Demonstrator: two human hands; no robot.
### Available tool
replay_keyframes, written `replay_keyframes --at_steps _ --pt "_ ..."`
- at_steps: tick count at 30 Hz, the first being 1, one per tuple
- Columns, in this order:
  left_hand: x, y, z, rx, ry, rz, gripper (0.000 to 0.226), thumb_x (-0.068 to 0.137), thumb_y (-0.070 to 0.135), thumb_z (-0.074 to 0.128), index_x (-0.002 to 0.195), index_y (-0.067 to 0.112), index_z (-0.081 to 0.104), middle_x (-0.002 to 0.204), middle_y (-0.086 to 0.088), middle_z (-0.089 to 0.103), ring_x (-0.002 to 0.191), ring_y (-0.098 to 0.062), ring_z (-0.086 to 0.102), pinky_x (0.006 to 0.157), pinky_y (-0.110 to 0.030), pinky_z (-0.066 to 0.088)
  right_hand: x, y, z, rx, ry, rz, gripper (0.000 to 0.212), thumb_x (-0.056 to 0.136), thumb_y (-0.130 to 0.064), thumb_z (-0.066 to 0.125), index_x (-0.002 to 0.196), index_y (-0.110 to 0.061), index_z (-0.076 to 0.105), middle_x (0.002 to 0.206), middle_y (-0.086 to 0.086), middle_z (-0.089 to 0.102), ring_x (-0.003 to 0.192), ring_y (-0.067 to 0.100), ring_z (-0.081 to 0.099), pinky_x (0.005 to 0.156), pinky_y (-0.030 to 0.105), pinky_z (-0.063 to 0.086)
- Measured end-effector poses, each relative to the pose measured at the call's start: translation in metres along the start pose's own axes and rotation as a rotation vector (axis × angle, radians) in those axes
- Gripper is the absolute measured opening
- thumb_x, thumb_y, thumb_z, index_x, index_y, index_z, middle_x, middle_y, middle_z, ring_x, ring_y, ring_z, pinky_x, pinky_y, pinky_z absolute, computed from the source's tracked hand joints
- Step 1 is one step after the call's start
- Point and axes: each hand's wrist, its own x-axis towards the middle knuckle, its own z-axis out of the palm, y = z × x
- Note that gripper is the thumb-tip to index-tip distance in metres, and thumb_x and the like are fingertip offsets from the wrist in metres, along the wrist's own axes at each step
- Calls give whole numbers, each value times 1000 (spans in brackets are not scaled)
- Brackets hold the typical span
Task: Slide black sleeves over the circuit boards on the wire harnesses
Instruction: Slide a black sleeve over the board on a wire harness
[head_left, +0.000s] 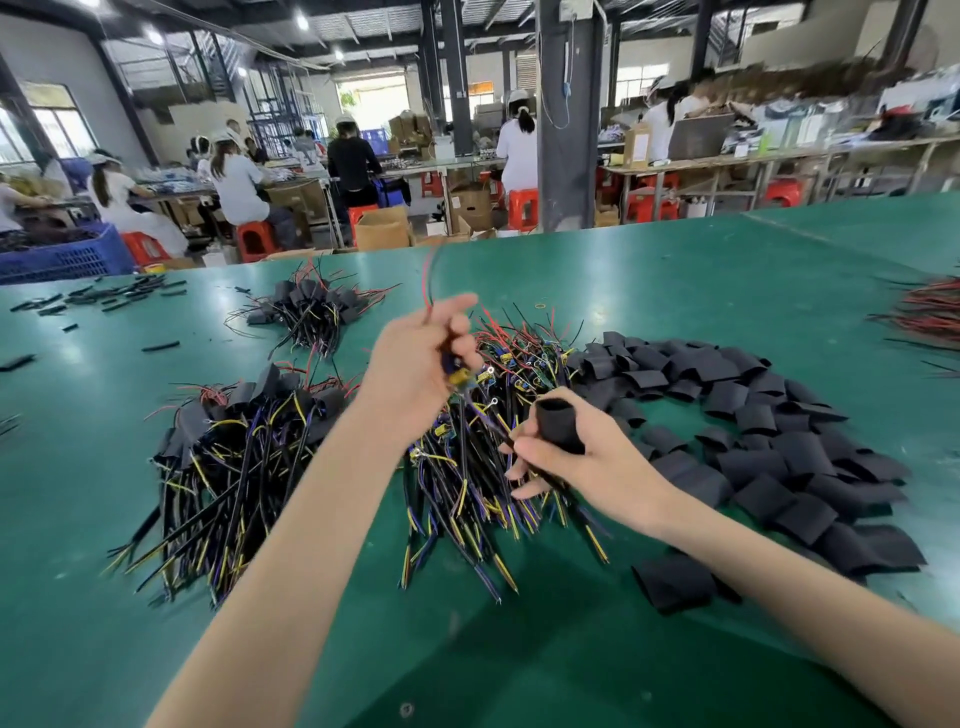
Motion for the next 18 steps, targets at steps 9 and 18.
replay_keyframes --at_steps 9,18 --pt "-11 88 -9 1473 190 1098 27 100 27 30 117 24 51 59 7 58 51 -9 54 55 -26 43 15 11 -25 -152 283 35 22 97 -38 42 95 -17 39 63 1 31 47 12 33 55 33 44" --pt "-7 -34 -56 1901 -101 676 21 101 35 30 114 28 45 73 7 67 59 -17 61 60 -33 50 17 23 -47 -611 160 36 19 96 -25 48 113 -16 44 95 -6 37 84 12 48 85 8 39"
